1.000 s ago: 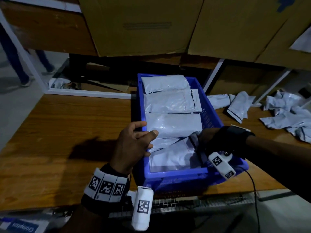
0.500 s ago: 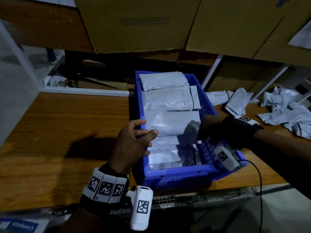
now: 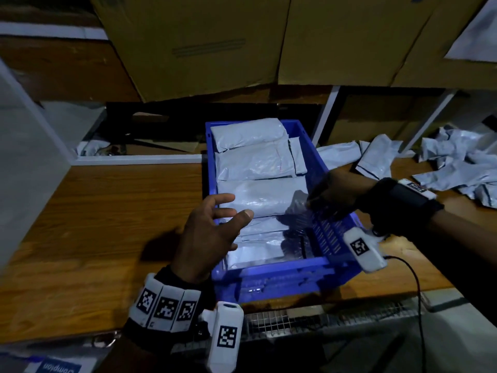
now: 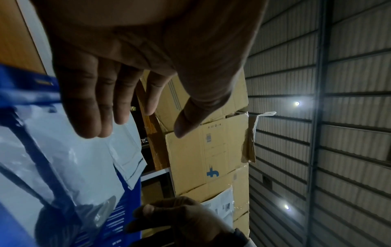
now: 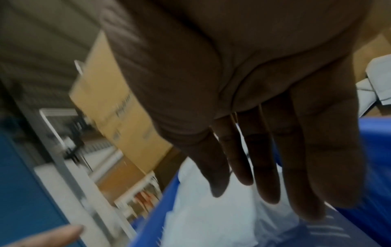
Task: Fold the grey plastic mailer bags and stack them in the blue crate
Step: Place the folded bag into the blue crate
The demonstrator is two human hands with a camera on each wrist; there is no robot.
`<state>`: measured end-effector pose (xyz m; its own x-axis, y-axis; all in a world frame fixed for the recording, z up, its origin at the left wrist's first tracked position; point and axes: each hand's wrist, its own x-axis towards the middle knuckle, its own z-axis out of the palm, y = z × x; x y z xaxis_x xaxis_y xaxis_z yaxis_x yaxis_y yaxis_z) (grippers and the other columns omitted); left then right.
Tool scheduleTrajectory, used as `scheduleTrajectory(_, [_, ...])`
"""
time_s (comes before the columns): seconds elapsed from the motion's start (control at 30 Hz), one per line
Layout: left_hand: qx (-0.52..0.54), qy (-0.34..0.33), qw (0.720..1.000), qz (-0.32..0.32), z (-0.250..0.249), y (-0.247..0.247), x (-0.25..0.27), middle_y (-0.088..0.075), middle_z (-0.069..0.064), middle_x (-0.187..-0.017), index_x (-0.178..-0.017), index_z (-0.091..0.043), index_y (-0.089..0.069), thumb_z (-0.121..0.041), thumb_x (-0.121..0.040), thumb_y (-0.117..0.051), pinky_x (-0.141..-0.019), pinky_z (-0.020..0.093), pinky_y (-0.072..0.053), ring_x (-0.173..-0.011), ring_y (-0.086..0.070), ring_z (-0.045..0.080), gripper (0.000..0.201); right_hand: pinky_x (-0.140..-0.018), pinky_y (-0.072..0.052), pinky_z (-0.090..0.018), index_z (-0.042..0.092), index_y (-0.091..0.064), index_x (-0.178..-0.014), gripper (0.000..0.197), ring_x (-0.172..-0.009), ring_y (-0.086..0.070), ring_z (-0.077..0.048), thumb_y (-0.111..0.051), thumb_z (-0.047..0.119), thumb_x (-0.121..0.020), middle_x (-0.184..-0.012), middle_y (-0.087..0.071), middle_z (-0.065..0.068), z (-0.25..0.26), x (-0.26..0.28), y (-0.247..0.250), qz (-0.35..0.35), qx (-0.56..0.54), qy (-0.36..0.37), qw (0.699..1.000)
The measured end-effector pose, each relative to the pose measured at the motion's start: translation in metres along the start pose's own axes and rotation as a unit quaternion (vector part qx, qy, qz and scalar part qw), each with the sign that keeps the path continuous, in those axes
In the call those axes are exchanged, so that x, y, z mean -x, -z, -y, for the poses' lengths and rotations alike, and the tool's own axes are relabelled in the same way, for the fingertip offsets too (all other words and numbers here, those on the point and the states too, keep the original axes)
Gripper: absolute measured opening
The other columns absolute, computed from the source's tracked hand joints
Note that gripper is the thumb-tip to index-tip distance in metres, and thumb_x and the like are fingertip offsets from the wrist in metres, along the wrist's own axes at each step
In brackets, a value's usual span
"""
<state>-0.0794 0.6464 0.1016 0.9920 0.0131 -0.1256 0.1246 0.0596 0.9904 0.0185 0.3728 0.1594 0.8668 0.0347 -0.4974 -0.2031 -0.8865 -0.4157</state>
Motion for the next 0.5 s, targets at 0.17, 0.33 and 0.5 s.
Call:
scheduleTrajectory(0.17, [-0.002, -0.020, 1.000, 0.017, -0.007, -0.065, 0.011, -0.075, 0.005, -0.099, -0.113, -0.025, -0.069, -0.040, -0.071, -0.079, -0.062, 0.035, -0.056, -0.075, -0.071, 0.019, 0.046, -0.073, -0.063, -0.039, 0.012, -0.079, -0.094, 0.021, -0.080, -0.078, -0.024, -0.082, 0.031, -0.086, -0.090, -0.079, -0.007, -0.057, 0.034, 0.015, -0.021, -0.174, 0.048, 0.983])
scheduleTrajectory(0.33, [0.008, -0.016, 0.999, 0.047, -0.001, -0.174, 0.020, -0.072, 0.013, -0.085, -0.102, -0.014, -0.072, -0.032, -0.072, -0.078, -0.061, 0.034, -0.053, -0.069, -0.068, 0.018, 0.035, -0.079, -0.060, -0.047, -0.001, -0.070, -0.109, 0.027, -0.090, -0.076, -0.027, -0.072, 0.021, -0.094, -0.104, -0.076, -0.016, -0.156, 0.067, 0.036, -0.079, -0.310, 0.115, 0.940])
scheduleTrajectory(0.5, [-0.004, 0.005, 0.998, 0.070, 0.021, -0.311, 0.029, -0.068, 0.018, -0.087, -0.103, -0.005, -0.070, -0.015, -0.086, -0.082, -0.052, 0.029, -0.050, -0.065, -0.065, 0.019, 0.023, -0.083, -0.059, -0.050, 0.002, -0.072, -0.111, 0.024, -0.092, -0.075, -0.032, -0.071, 0.020, -0.095, -0.101, -0.078, -0.011, -0.288, 0.091, 0.064, -0.113, -0.386, 0.115, 0.908])
